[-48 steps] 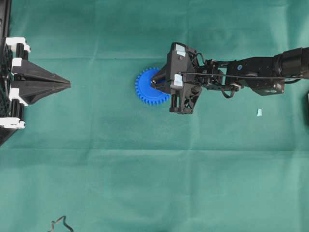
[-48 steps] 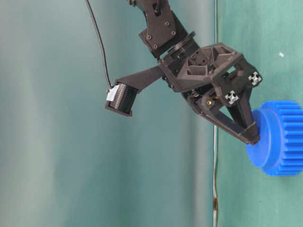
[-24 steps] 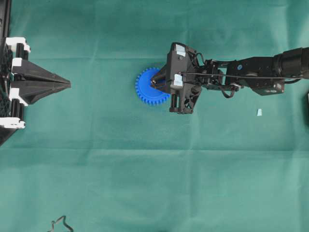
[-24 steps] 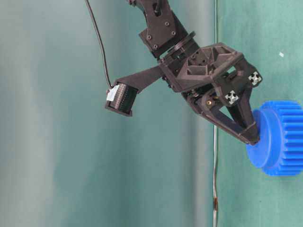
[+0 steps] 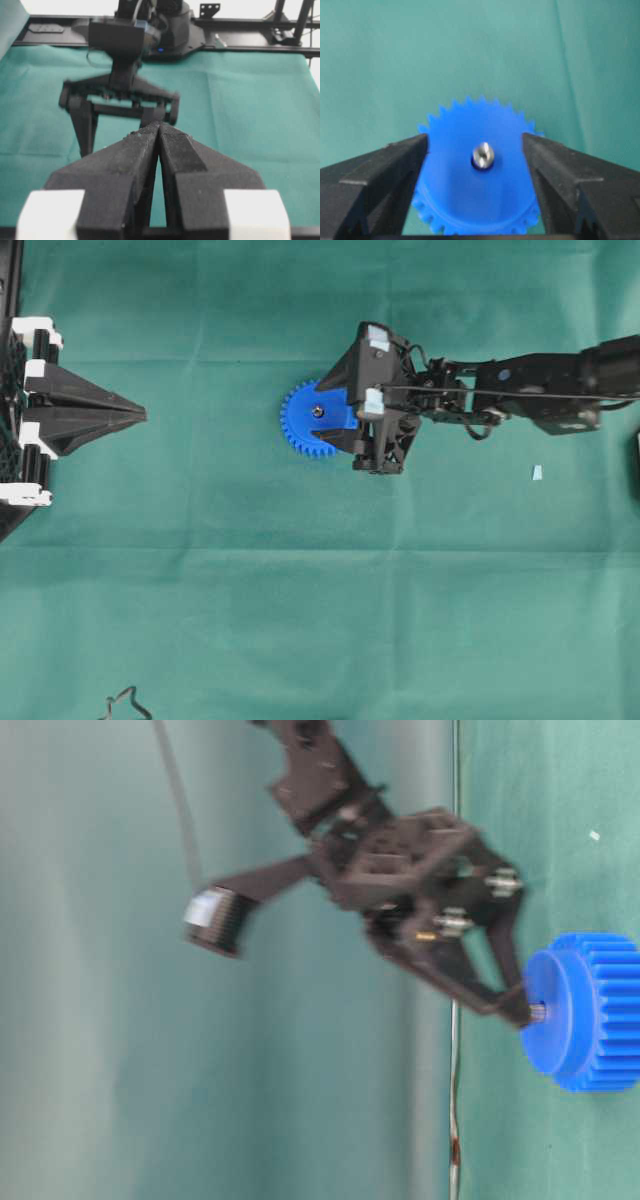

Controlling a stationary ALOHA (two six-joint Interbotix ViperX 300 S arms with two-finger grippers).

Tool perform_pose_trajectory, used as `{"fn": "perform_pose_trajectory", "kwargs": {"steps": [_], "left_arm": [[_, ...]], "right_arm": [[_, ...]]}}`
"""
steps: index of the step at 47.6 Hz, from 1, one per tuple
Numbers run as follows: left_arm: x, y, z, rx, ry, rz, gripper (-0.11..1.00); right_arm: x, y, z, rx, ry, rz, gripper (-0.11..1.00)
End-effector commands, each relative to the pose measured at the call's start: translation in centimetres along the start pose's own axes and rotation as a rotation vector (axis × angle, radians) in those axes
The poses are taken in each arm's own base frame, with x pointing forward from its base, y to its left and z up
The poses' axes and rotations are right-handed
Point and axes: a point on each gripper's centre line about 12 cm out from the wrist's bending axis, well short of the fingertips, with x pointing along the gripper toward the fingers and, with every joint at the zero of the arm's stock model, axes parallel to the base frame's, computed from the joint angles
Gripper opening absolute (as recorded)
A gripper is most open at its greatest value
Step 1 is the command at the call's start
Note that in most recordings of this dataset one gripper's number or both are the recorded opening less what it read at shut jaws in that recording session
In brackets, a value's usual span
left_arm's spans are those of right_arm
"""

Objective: Insert the shaft into the center hole of the gear.
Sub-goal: 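Open the right gripper and lift it away from the gear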

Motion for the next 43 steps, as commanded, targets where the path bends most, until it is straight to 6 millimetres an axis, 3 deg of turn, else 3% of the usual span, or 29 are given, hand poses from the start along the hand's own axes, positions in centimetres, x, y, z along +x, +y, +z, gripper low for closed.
{"fn": "perform_pose_trajectory", "kwargs": {"steps": [1, 8, 18, 43], "left_arm": [[0.3, 0.0, 0.8, 0.002, -0.020, -0.002, 0.00], [0.3, 0.0, 0.8, 0.000, -0.020, -0.002, 0.00], [0.2, 0.0, 0.9, -0.005, -0.021, -0.002, 0.00], [0.2, 0.0, 0.9, -0.009, -0.021, -0.002, 0.00]], "right_arm": [[-2.3, 0.1, 3.2, 0.005, -0.087, 0.007, 0.84], [-5.5, 0.4, 5.5, -0.001, -0.142, 0.016, 0.84], [-9.6, 0.4, 7.1, 0.001, -0.215, 0.025, 0.84], [-17.1, 0.2, 4.9, 0.015, -0.305, 0.037, 0.84]]}}
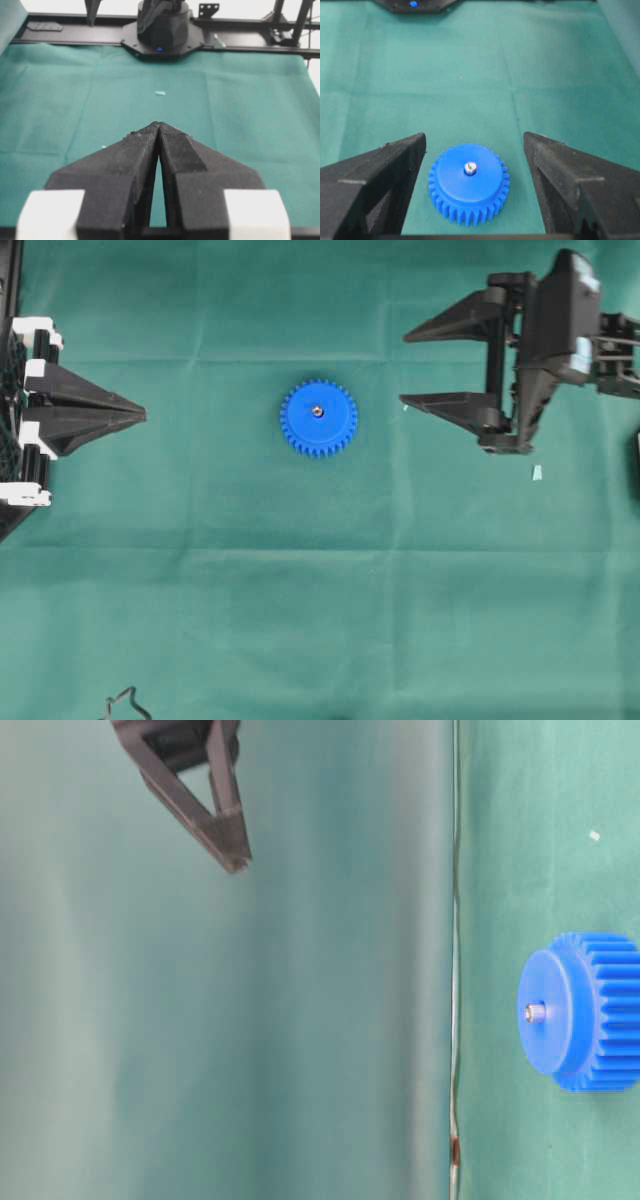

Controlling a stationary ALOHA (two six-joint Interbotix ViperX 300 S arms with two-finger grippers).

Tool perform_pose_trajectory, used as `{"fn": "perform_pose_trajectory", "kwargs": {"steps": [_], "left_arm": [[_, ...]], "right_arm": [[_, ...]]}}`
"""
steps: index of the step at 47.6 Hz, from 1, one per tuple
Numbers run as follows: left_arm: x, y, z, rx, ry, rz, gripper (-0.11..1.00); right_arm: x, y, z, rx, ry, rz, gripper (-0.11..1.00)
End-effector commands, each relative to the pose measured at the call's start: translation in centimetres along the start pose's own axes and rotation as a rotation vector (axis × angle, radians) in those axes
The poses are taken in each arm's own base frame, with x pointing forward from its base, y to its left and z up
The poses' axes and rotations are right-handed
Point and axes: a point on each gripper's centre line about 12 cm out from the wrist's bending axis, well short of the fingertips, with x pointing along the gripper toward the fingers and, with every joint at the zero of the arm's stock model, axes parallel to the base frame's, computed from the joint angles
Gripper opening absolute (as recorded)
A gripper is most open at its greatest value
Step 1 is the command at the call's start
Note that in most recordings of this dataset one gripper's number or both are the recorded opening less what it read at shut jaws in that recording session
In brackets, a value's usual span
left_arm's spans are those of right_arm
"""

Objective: Insert the shaft into the center hole of the gear.

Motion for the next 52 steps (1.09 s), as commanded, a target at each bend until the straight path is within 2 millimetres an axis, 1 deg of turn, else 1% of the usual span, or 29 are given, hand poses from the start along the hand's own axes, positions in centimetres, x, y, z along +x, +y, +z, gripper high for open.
{"fn": "perform_pose_trajectory", "kwargs": {"steps": [1, 9, 15, 52], "left_arm": [[0.3, 0.0, 0.8, 0.003, -0.020, -0.002, 0.00], [0.2, -0.1, 0.9, 0.005, -0.021, -0.003, 0.00], [0.2, 0.0, 0.7, 0.003, -0.014, -0.002, 0.00], [0.2, 0.0, 0.6, 0.003, 0.003, -0.002, 0.00]], "right_arm": [[-1.4, 0.1, 0.8, 0.006, -0.044, 0.007, 0.84], [-2.7, 0.1, 0.0, 0.011, -0.047, 0.010, 0.84], [-3.1, 0.1, -0.4, 0.023, -0.045, 0.010, 0.84], [-3.2, 0.4, -0.3, 0.036, -0.051, 0.021, 0.84]]}}
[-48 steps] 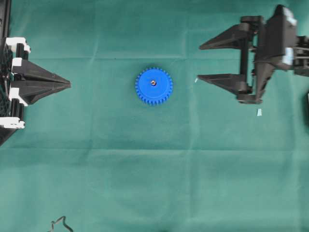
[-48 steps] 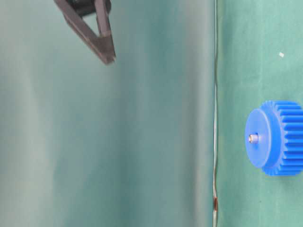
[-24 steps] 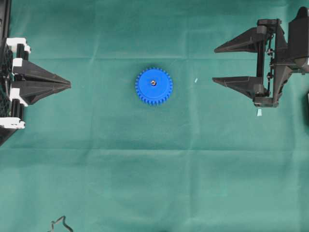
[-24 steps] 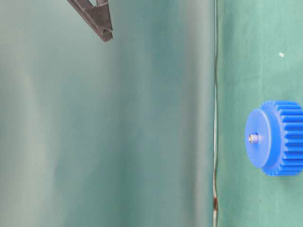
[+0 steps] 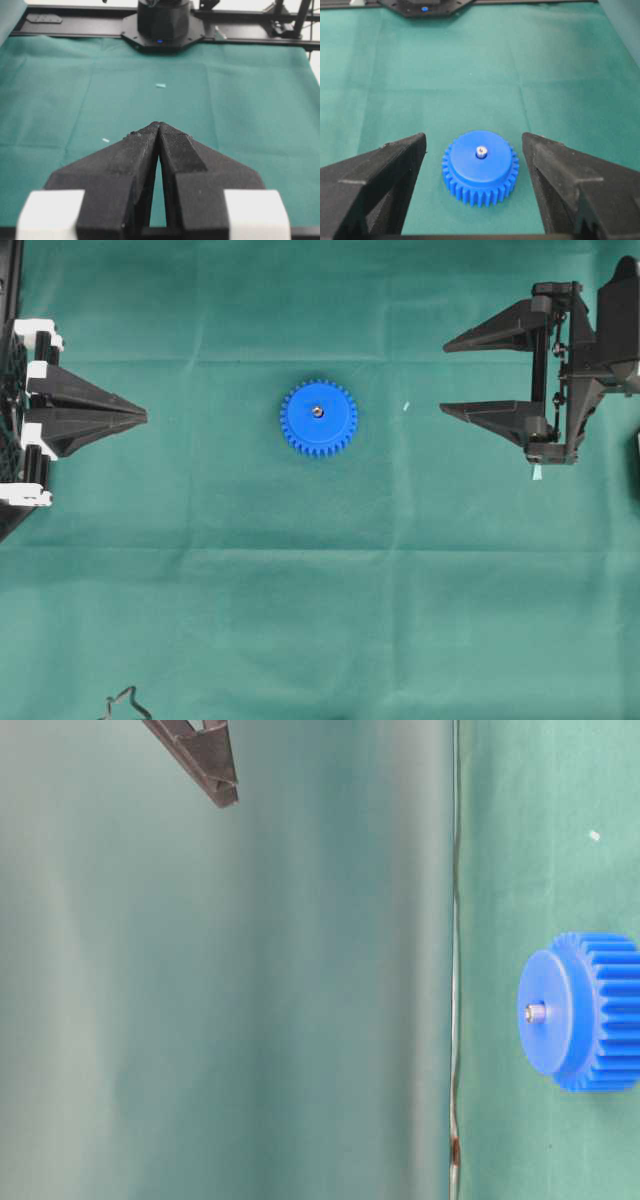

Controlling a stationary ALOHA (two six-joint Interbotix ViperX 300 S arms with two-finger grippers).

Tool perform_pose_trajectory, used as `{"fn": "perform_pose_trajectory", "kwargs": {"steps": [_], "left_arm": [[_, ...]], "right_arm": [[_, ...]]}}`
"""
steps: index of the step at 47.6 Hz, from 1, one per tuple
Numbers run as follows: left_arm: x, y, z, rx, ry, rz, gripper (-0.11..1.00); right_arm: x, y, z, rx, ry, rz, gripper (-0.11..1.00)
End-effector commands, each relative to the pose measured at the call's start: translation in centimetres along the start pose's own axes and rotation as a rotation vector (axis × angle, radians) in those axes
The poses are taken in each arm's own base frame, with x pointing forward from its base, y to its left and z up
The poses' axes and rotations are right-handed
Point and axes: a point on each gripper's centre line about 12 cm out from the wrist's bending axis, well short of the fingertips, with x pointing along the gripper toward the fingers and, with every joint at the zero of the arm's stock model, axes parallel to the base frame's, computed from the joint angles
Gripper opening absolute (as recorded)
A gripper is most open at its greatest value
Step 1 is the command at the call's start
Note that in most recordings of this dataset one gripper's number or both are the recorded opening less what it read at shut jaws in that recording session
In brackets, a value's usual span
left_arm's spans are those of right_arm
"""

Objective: Insert the shaft into the center hole of the gear.

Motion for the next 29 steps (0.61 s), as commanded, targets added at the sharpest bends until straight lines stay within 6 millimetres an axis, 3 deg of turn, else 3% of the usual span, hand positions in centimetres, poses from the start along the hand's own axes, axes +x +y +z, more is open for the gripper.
{"fn": "perform_pose_trajectory", "kwargs": {"steps": [1, 29], "left_arm": [[0.23, -0.02, 0.90, 0.005, -0.023, -0.001, 0.00], [0.23, 0.01, 0.88, 0.005, -0.021, 0.001, 0.00]], "right_arm": [[-0.10, 0.12, 0.67, 0.004, -0.024, 0.004, 0.84], [-0.10, 0.11, 0.62, 0.006, -0.020, 0.003, 0.84]]}}
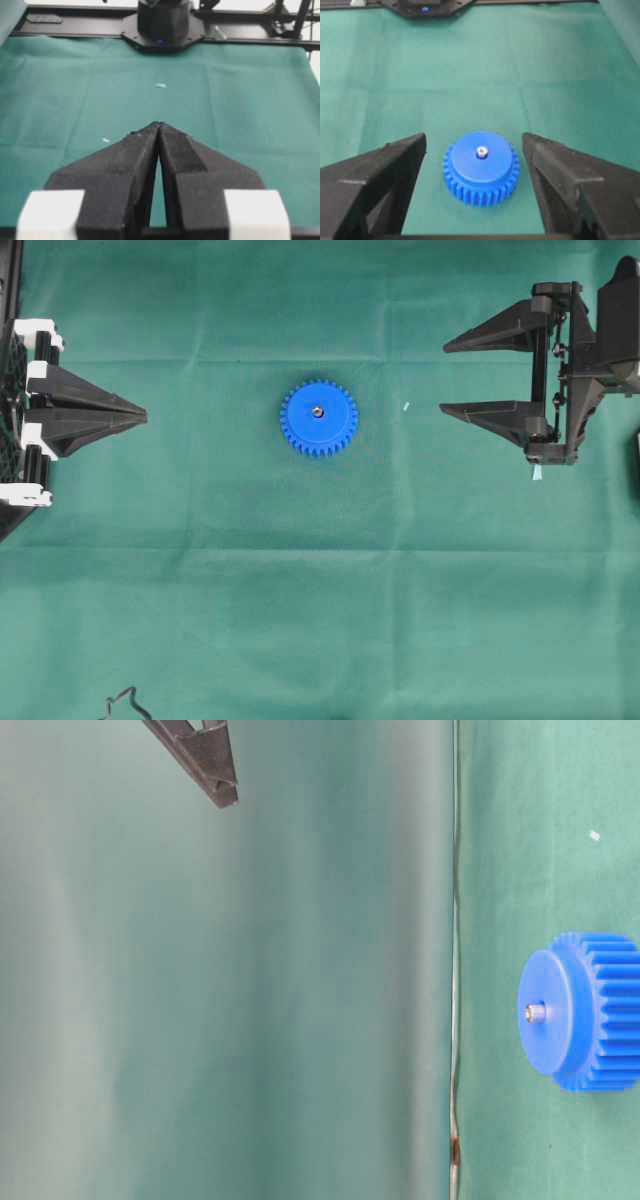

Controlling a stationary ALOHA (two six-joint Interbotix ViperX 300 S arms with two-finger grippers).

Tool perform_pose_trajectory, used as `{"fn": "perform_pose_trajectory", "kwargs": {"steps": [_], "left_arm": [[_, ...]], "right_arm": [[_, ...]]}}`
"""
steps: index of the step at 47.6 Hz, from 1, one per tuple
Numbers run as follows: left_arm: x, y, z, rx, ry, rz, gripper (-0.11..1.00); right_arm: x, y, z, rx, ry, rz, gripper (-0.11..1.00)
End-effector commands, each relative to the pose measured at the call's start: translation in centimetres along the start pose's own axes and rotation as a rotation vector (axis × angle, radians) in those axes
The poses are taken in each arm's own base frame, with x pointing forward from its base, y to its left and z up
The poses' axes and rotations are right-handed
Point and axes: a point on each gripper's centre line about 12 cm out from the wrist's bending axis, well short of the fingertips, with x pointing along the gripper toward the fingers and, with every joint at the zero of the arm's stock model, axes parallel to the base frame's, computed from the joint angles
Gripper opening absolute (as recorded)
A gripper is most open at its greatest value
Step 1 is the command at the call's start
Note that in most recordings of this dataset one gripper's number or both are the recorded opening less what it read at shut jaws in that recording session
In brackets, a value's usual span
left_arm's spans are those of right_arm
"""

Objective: Insert the shaft into the center hole of the gear.

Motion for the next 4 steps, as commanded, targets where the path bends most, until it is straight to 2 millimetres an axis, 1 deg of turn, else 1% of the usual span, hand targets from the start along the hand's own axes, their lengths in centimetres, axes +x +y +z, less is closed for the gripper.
{"fn": "perform_pose_trajectory", "kwargs": {"steps": [1, 4], "left_arm": [[0.23, -0.05, 0.90, 0.003, -0.023, -0.002, 0.00], [0.23, -0.04, 0.88, 0.003, -0.021, -0.002, 0.00]], "right_arm": [[-0.10, 0.12, 0.62, 0.006, -0.020, 0.003, 0.84], [-0.10, 0.07, 0.62, 0.006, -0.020, 0.002, 0.84]]}}
